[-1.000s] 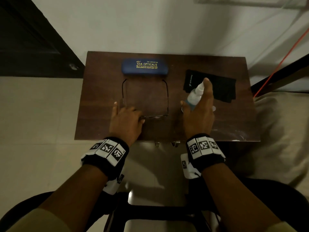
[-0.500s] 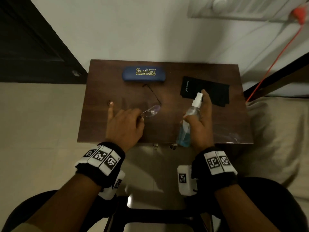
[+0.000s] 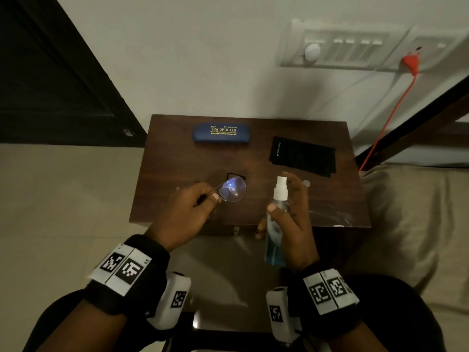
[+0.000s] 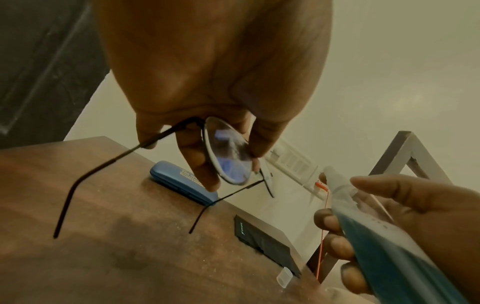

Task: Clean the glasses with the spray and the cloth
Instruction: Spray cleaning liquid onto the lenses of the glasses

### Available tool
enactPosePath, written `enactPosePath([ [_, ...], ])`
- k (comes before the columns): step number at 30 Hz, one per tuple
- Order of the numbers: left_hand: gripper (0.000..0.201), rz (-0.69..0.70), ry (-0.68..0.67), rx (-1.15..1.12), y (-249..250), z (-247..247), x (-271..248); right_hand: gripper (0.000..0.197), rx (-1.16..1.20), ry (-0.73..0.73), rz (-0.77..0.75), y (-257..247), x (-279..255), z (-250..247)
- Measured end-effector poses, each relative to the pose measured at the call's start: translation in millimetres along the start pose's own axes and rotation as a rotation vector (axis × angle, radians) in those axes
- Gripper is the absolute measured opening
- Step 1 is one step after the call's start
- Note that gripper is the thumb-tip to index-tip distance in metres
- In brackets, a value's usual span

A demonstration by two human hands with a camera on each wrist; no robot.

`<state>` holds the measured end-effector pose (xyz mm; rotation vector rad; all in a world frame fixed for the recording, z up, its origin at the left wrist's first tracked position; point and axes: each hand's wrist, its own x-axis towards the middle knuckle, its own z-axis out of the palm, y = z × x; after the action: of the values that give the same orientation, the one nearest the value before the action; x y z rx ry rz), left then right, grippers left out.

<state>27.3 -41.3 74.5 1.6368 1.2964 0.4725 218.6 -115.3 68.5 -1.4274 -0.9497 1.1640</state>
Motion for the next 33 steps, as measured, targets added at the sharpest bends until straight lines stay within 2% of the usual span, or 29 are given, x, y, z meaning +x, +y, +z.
enactPosePath([
  [5,0.025,-0.046,-0.009,-0.173,6,-3,-3,0.064,-0.087,-0.013,-0.116,-3,4,6],
  [8,0.025,-0.037,0.033,-0.283,6,-4,1,0.067,-0.103,-0.038,-0.162,-4,9,5],
  [10,0.024,-0.025,0.076,-0.32,2,-4,5,0.072,-0.193,-0.047,-0.183,-5,14,3],
  [13,0.025,-0.016,0.108,-0.34,-5,-5,10,0.079,-0.366,-0.079,-0.213,-5,22,3],
  [16,0.025,-0.002,0.109,-0.348,-14,-3,15,0.068,-0.49,-0.112,-0.257,-5,25,11],
  [22,0.017,0.003,0.073,-0.302,-17,-11,22,0.065,-0.57,-0.168,-0.293,2,28,25],
  [27,0.019,-0.009,0.019,-0.292,-20,-20,25,0.072,-0.684,-0.203,-0.273,7,25,26],
  [33,0.03,-0.09,-0.011,-0.35,-10,-19,22,0.067,-0.724,-0.16,-0.301,7,21,27],
])
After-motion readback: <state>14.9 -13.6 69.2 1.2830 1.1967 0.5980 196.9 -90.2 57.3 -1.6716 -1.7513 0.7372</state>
